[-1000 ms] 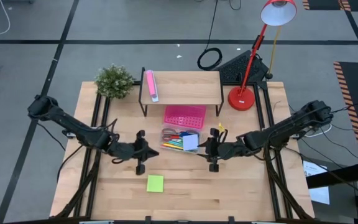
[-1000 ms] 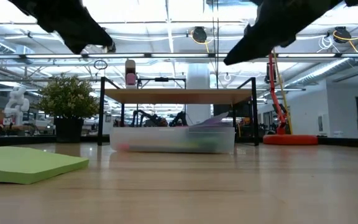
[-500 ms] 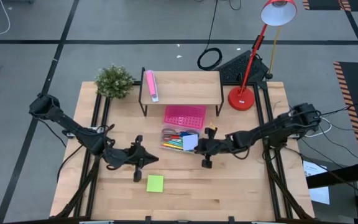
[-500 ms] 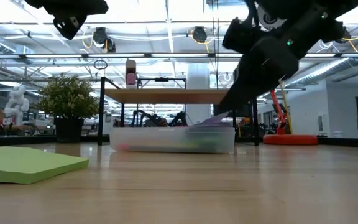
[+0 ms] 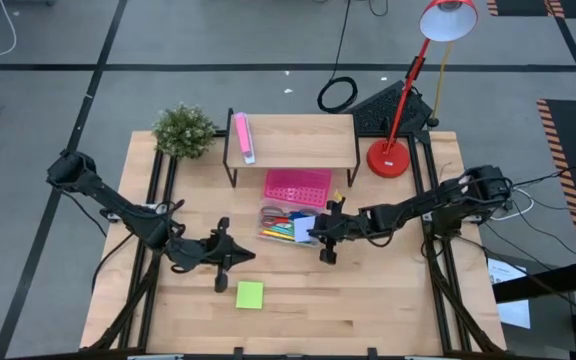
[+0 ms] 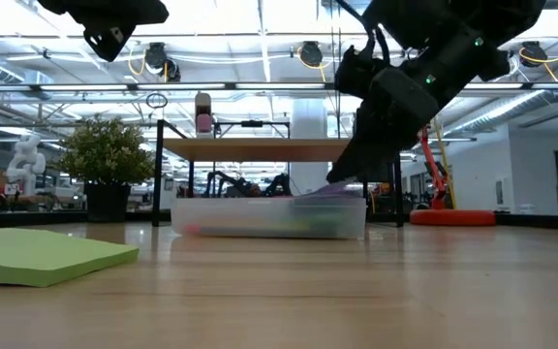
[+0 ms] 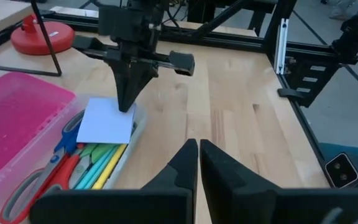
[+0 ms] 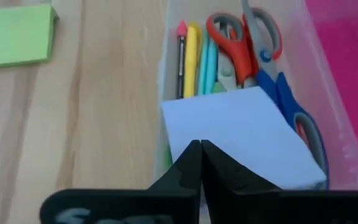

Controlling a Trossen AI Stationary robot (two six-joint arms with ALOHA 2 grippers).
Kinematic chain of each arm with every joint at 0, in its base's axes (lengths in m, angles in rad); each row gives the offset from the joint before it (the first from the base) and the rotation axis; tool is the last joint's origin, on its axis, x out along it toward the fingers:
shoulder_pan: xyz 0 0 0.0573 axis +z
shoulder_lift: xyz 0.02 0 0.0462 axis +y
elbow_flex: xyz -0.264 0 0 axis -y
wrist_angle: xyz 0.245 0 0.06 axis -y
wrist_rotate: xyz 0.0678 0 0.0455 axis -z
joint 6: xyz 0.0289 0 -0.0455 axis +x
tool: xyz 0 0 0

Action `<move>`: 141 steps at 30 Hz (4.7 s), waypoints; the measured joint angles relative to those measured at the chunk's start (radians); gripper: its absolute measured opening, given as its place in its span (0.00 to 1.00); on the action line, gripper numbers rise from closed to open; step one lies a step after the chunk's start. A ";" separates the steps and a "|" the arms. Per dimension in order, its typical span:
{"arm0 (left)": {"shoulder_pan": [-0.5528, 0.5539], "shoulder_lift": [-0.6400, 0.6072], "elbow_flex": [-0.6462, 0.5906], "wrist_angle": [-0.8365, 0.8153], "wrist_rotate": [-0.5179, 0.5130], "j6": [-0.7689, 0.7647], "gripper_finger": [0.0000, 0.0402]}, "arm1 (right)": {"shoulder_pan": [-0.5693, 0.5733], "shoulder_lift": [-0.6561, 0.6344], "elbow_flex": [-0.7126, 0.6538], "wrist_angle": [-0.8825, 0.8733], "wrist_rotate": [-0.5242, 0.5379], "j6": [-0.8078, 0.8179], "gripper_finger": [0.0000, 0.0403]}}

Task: Pack school essentials
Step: Put the purple sticky notes into the supply box, then put the light green sticky notes into the supply box

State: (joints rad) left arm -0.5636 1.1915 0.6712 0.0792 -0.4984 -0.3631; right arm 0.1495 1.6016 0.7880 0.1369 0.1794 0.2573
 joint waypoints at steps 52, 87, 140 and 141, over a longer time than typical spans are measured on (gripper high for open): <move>-0.304 0.598 0.354 -0.442 0.003 -0.348 0.46 | 0.346 -0.255 -0.001 -0.040 0.033 -0.007 0.00; -0.314 0.725 0.462 -0.643 -0.077 -0.220 0.01 | 0.383 -0.255 -0.001 -0.044 0.033 -0.011 0.00; -0.357 0.794 0.466 -0.927 -0.087 -0.522 0.19 | 0.389 -0.255 -0.001 -0.044 0.032 -0.009 0.00; -0.357 0.795 0.471 -0.936 -0.087 -0.510 0.16 | 0.389 -0.255 -0.001 -0.044 0.032 -0.009 0.00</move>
State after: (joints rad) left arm -0.9210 1.9862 1.1420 -0.8564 -0.5852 -0.8734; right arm 0.5381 1.3464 0.7872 0.0929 0.2115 0.2481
